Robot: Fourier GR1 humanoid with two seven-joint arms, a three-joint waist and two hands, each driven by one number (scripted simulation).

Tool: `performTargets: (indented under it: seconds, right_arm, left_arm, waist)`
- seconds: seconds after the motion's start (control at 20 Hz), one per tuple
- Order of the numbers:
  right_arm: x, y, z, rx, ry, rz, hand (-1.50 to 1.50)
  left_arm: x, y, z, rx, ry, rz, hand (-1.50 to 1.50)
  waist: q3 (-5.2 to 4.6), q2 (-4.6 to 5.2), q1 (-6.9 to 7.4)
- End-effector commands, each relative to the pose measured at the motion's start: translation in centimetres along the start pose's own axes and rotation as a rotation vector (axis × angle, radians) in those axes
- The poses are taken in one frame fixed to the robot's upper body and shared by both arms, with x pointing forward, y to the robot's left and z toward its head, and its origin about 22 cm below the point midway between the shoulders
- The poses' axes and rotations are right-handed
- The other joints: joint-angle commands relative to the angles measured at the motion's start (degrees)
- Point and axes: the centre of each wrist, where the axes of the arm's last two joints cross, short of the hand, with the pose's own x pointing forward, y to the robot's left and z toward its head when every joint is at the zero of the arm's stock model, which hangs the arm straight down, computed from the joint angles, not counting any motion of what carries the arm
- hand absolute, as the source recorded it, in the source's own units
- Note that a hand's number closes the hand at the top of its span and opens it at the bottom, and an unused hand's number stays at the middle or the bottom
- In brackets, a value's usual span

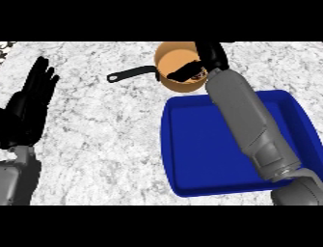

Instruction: Pick the cupcake from the tray and place it in the pot

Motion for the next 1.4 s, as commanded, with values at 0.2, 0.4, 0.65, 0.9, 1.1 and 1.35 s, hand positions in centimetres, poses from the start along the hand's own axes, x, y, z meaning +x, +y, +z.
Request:
performTargets:
  seconds: [0.2, 0.4, 0.65, 0.9, 1.1, 1.35]
  right_arm:
    - [-1.0, -5.0, -1.3, -0.106, -0.049, -0.346, -1.50]
    - [-3.8, -7.6, -0.7, -0.145, -0.029, -0.425, -1.50]
    - [-7.5, -11.5, 0.6, -0.125, -0.039, -0.445, -1.50]
    - [-10.2, -15.4, 2.2, -0.099, -0.039, -0.459, -1.50]
    - [-11.6, -15.3, 3.1, -0.087, -0.034, -0.466, -1.50]
    - [-13.1, -19.3, 4.6, -0.071, -0.033, -0.429, -1.50]
  left_arm:
    - [-0.8, 0.2, 1.3, 0.013, -0.007, 0.009, 0.00]
    - [-0.5, -0.2, 1.5, 0.022, -0.004, 0.002, 0.00]
    - [0.6, 0.7, -0.3, 0.018, -0.003, -0.001, 0.00]
    - [0.3, 1.0, 0.1, 0.024, -0.006, -0.009, 0.00]
    - [-0.8, 1.4, 0.5, 0.023, 0.016, -0.002, 0.00]
    - [-0.6, 0.6, 0.8, 0.023, 0.004, -0.016, 0.00]
  waist:
    - [-0.04, -0.42, -0.28]
    - [-0.03, -0.41, -0.28]
    - [-0.03, -0.36, -0.84]
    - [-0.03, -0.57, -1.23]
    - [-0.04, -0.51, -1.12]
    - [0.00, -0.47, -0.84]
